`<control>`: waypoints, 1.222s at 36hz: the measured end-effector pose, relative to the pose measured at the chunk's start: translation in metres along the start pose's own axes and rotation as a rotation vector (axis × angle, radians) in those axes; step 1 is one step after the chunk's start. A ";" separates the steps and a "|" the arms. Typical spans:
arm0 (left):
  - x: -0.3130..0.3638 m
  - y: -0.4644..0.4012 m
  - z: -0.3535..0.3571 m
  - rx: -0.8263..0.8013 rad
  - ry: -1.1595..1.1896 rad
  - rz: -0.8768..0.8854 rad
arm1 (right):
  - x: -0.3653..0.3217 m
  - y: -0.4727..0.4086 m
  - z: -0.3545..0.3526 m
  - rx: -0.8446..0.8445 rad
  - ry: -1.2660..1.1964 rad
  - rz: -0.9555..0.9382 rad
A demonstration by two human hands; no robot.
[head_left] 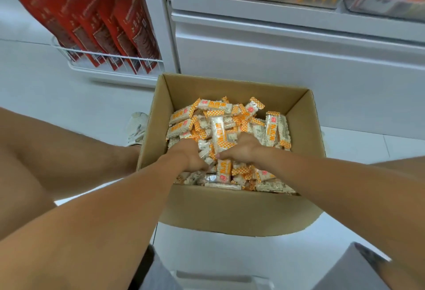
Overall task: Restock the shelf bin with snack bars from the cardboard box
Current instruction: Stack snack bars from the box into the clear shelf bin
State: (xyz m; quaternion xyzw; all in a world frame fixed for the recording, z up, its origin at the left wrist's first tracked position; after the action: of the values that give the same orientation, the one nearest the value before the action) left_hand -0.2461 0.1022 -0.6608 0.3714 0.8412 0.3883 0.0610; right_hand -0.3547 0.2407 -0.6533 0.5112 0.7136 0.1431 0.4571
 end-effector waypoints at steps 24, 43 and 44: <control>0.164 0.147 -0.254 -0.208 1.007 0.490 | -0.178 0.136 -0.257 0.135 -0.656 -0.442; 0.156 0.106 -0.396 0.332 1.267 0.498 | -0.258 0.110 -0.334 0.174 -0.870 -0.647; 0.155 0.104 -0.399 0.356 1.269 0.497 | -0.259 0.111 -0.339 0.199 -0.823 -0.650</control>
State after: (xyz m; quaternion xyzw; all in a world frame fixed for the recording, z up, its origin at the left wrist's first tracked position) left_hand -0.4531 0.0082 -0.2834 0.2587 0.6555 0.3888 -0.5935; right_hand -0.5434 0.1550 -0.2646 0.3186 0.6072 -0.2867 0.6690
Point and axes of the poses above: each hand's wrist, its own y-axis away from the middle knuckle, its own z-axis out of the palm, x = y × z, the point moved 10 cm from there along -y, towards the middle knuckle, and after that the axes turned 3 degrees about -z, right-handed, at the moved point
